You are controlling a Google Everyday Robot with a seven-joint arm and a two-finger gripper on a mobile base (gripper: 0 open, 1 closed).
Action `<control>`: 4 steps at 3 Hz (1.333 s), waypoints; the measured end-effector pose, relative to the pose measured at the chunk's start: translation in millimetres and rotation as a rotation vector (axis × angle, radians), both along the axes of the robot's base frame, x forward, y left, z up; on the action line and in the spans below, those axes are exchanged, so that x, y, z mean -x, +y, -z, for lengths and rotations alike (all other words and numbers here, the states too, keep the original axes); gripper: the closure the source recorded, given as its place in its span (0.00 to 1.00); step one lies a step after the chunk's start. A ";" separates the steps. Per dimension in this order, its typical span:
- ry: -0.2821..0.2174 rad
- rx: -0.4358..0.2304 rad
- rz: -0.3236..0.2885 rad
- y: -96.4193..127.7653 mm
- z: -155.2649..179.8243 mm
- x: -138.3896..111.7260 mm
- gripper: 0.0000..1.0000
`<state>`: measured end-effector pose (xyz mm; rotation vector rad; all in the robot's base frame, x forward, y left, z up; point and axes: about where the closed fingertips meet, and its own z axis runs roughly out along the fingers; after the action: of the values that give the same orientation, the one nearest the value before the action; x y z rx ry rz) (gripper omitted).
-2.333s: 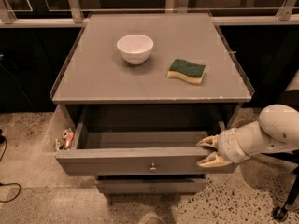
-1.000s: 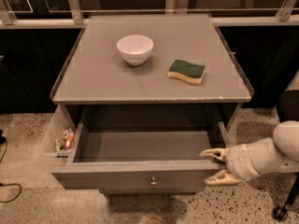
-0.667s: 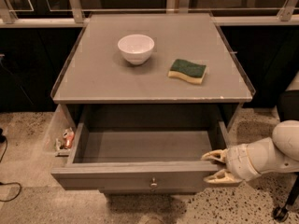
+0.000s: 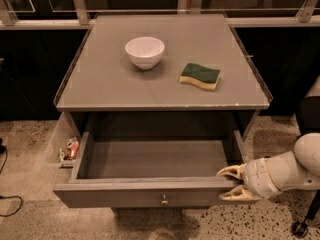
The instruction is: Open top drawer
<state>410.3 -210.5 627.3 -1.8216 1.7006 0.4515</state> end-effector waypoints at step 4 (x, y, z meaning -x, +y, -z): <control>0.011 0.000 -0.011 -3.8 1.9 10.4 0.11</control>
Offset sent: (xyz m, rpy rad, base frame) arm 0.0000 0.0000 0.0000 0.0000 0.0000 0.0000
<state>399.9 -214.3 625.5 -1.8323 1.6988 0.4672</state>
